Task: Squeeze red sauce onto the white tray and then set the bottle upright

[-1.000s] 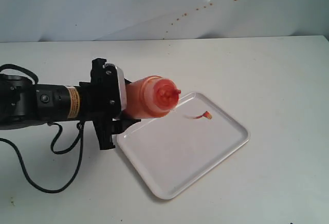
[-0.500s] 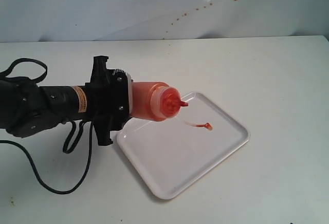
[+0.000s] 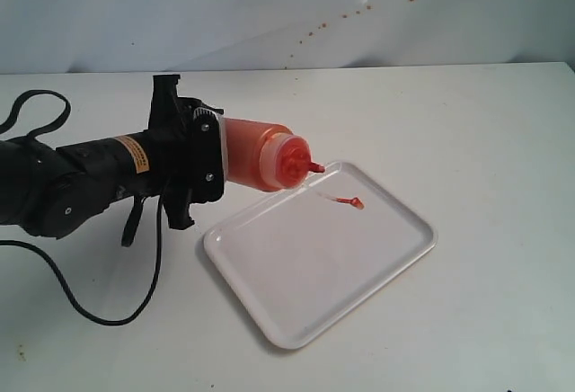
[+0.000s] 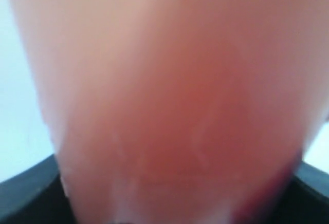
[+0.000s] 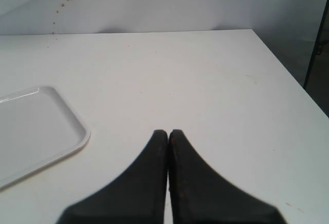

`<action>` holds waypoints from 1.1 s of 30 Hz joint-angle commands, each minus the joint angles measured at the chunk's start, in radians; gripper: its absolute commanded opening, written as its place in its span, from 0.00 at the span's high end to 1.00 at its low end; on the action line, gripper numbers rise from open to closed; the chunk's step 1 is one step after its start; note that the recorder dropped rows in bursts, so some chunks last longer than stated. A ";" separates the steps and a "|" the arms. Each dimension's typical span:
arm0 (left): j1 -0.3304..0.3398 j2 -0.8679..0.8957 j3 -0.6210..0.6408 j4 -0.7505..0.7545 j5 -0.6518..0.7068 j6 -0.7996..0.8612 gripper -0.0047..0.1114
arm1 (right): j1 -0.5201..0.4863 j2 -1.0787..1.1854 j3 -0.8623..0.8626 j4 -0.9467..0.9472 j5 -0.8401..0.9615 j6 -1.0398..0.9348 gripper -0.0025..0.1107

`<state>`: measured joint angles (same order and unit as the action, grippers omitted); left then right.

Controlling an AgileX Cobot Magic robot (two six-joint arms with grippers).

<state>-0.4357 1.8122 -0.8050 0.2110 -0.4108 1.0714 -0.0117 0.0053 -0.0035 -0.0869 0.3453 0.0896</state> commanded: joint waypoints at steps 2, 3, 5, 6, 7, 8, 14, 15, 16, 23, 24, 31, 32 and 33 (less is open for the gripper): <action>-0.005 -0.020 -0.003 -0.043 -0.064 0.059 0.96 | 0.002 -0.005 0.003 0.003 -0.003 -0.003 0.98; -0.005 -0.020 -0.003 -0.043 -0.064 0.061 0.96 | 0.002 -0.005 0.003 0.003 -0.003 -0.003 0.98; -0.005 -0.020 -0.003 -0.043 -0.064 0.077 0.96 | 0.002 -0.005 0.003 0.003 -0.003 -0.003 0.98; -0.005 -0.020 -0.003 -0.043 -0.064 0.088 0.96 | 0.002 -0.005 0.003 0.003 -0.003 -0.003 0.98; -0.005 -0.020 -0.003 -0.043 -0.064 0.094 0.96 | 0.002 -0.005 0.003 0.003 -0.003 -0.003 0.98; -0.005 -0.020 -0.003 -0.043 -0.064 0.101 0.96 | 0.002 -0.005 0.003 0.003 -0.003 -0.003 0.98; -0.005 -0.020 -0.003 -0.045 -0.064 0.170 0.96 | 0.002 -0.005 0.003 0.003 -0.003 -0.003 0.98; -0.005 -0.020 -0.003 -0.045 -0.069 0.172 0.96 | 0.002 -0.005 0.003 0.003 -0.003 -0.003 0.98; -0.005 -0.020 -0.003 -0.045 -0.079 0.172 0.96 | 0.002 -0.005 0.003 0.003 -0.003 -0.003 0.98; -0.005 -0.020 -0.003 -0.151 -0.218 0.172 0.96 | 0.002 -0.005 0.003 0.003 -0.003 -0.003 0.98; -0.005 -0.020 -0.003 -0.156 -0.220 0.198 0.96 | 0.002 -0.005 0.003 0.003 -0.003 -0.003 0.98; -0.005 -0.020 -0.003 -0.156 -0.220 0.250 0.96 | 0.002 -0.005 0.003 0.003 -0.003 -0.003 0.98; -0.005 -0.020 -0.003 -0.156 -0.218 0.250 0.96 | 0.002 -0.005 0.003 0.003 -0.003 -0.003 0.98; -0.005 -0.020 -0.003 -0.156 -0.217 0.250 0.96 | 0.002 -0.005 0.003 0.003 -0.003 -0.003 0.98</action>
<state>-0.4357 1.8122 -0.8050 0.0777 -0.5700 1.3270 -0.0117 0.0053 -0.0035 -0.0869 0.3453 0.0896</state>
